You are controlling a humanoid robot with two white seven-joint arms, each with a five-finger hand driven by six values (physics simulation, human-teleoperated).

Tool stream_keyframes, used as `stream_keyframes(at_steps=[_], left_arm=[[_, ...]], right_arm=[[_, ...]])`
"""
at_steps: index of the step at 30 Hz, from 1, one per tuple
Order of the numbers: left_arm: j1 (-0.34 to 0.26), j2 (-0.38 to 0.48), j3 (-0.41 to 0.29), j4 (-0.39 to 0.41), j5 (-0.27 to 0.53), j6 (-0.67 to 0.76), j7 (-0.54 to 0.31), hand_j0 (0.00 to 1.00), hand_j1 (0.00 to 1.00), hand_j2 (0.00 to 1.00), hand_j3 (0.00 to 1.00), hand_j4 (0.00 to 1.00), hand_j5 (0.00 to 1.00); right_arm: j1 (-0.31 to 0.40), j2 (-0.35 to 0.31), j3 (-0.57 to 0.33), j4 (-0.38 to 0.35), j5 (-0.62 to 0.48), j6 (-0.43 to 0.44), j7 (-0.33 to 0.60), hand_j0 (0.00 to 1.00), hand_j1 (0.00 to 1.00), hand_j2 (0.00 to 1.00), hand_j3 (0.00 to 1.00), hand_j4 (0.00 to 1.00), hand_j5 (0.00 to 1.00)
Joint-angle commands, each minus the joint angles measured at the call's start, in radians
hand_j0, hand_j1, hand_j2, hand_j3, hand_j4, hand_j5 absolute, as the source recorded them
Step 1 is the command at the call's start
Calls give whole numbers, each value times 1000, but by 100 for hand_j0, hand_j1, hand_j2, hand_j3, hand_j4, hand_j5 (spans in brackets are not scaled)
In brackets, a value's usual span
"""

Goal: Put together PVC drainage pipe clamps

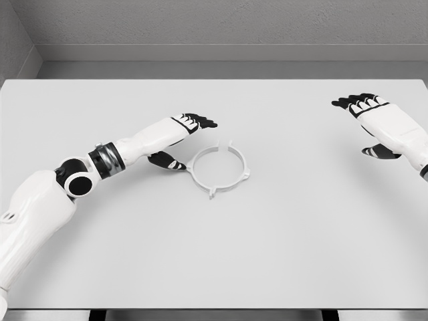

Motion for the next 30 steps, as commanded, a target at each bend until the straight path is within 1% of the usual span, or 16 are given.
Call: stream_keyframes(at_steps=[1,14,15,16,22,24,26,27,28,29,30], left_arm=[[0,0,1,0,7,1,1,100,100,100,100,100,100],[0,0,1,0,7,1,1,100,100,100,100,100,100],[-3,118,33,-63,9,1,1,100,100,100,100,100,100],[-8,118,56,-62,9,1,1,100,100,100,100,100,100],[-6,120,67,-59,9,1,1,100,100,100,100,100,100],[3,120,56,-69,9,1,1,100,100,100,100,100,100],[12,115,52,-76,9,1,1,100,100,100,100,100,100],[12,109,36,-76,9,1,1,100,100,100,100,100,100],[12,108,30,-76,9,1,1,100,100,100,100,100,100],[12,106,27,-77,9,1,1,100,100,100,100,100,100],[12,105,21,-77,7,1,1,100,100,100,100,100,100]], right_arm=[[0,-1,0,0,-5,2,-1,100,100,100,100,100,100],[0,-1,0,0,-5,2,-1,100,100,100,100,100,100],[-63,73,111,-33,-5,2,1,100,100,100,100,100,100],[-94,78,162,-34,-5,4,1,100,100,100,100,100,100],[-94,78,162,-33,-5,4,1,100,100,100,100,100,100],[-100,71,167,-26,0,4,1,100,100,100,100,100,100],[-121,70,175,-28,0,2,1,100,100,100,100,100,100],[-147,75,207,-25,1,-18,1,100,100,100,100,100,100],[-169,79,248,-20,4,-16,3,100,100,100,100,100,100],[-231,87,322,26,14,-10,4,100,100,100,100,100,100],[-290,102,395,93,21,-9,3,100,100,100,100,100,100]])
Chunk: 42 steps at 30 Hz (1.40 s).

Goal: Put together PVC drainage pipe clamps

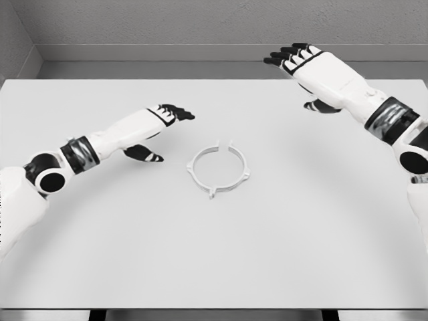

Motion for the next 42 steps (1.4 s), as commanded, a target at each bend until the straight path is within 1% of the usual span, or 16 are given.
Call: stream_keyframes(at_steps=[1,3,4,7,8,13,15,16,21,22,29,34,35,38,40,42], left_arm=[[0,-3,-18,-3,6,1,1,100,100,100,100,100,100],[2,-17,-22,-3,6,1,1,100,100,100,100,100,100],[2,-19,-24,-3,4,1,1,100,100,100,100,100,100],[2,-28,-28,-3,3,1,1,100,100,100,100,100,100],[0,-28,-39,-3,3,1,1,100,100,100,100,100,100],[-2,-40,-41,-2,6,1,1,100,100,100,100,100,100],[-6,-37,-39,0,7,1,1,100,100,100,100,100,100],[-9,-34,-39,3,7,1,1,100,100,100,100,100,100],[-8,-49,-42,3,1,1,1,100,100,100,100,100,100],[-5,-62,-42,4,-2,1,1,100,100,100,100,100,100],[-9,-71,-56,12,-8,1,1,100,100,100,100,100,100],[-11,-86,-56,23,-10,1,-1,100,100,100,100,100,100],[-11,-85,-56,26,-10,1,-1,100,100,100,100,100,100],[-11,-94,-56,35,-10,1,-1,100,100,100,100,100,100],[-9,-94,-56,38,-10,1,-1,100,100,100,100,100,100],[-8,-92,-56,38,-8,1,-1,100,100,100,100,100,100]], right_arm=[[-14,36,144,149,17,-1,1,100,100,100,100,100,100],[-32,52,166,207,23,-2,1,100,100,100,100,100,100],[-32,52,192,221,25,-1,-1,100,100,100,100,100,100],[-51,50,195,266,56,-1,-3,100,100,100,100,100,100],[-49,49,195,264,54,-2,-3,100,100,100,100,100,100],[-49,49,183,263,46,-2,-3,100,100,100,100,100,100],[-46,47,128,258,43,-5,-1,100,100,100,100,100,100],[-43,44,118,256,42,-7,1,100,100,100,100,100,100],[-32,35,114,263,42,-10,1,100,100,100,100,100,100],[-26,22,114,261,42,-10,1,100,100,100,100,100,100],[-22,21,114,256,42,-10,1,100,100,100,100,100,100],[-12,7,109,250,39,-8,1,100,100,100,100,100,100],[-8,6,94,247,39,-10,1,100,100,100,100,100,100],[61,-14,4,169,39,-24,1,100,100,100,100,100,100],[92,-16,-55,137,39,-45,2,100,100,100,100,100,100],[120,-25,-89,112,37,-50,1,100,100,100,100,100,100]])
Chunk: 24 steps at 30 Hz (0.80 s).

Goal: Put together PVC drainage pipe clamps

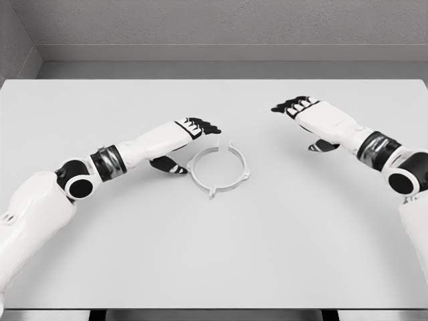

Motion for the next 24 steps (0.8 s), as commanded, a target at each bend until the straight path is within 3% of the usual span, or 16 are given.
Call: stream_keyframes(at_steps=[1,8,24], left_arm=[[0,-1,1,2,8,1,1,100,100,100,100,100,100],[2,-5,-1,3,6,1,1,100,100,100,100,100,100],[3,-44,-1,12,6,1,-1,100,100,100,100,100,100]], right_arm=[[5,-14,-57,-44,-8,-8,-1,100,100,100,100,100,100],[77,-16,-172,-80,-8,-72,0,100,100,100,100,100,100],[132,-17,-254,-95,-9,-91,-1,100,100,100,100,100,100]])
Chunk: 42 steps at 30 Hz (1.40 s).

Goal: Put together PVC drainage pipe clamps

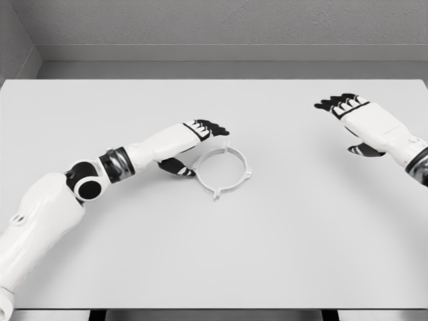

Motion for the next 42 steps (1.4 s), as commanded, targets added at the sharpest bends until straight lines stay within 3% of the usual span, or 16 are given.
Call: stream_keyframes(at_steps=[1,22,26,28,32,35,42], left_arm=[[0,-4,1,2,6,1,1,100,100,100,100,100,100],[-5,25,5,-5,25,1,1,100,100,100,100,100,100],[0,109,7,-63,26,1,1,100,100,100,100,100,100],[-3,214,25,-91,28,1,1,100,100,100,100,100,100],[5,367,148,-67,25,1,1,100,100,100,100,100,100],[9,385,180,-22,25,1,1,100,100,100,100,100,100],[29,396,191,-21,25,1,1,100,100,100,100,100,100]], right_arm=[[0,-1,-4,-1,-6,2,-1,100,100,100,100,100,100],[37,-1,33,-41,-5,2,1,100,100,100,100,100,100],[48,-1,71,-63,-5,2,2,100,100,100,100,100,100],[51,2,100,-93,-5,2,62,100,100,100,100,100,100],[41,5,178,-103,-2,2,67,100,100,100,100,100,100],[48,10,243,-106,-2,2,67,100,100,100,100,100,100],[44,11,298,-163,-3,2,101,100,100,100,100,100,100]])
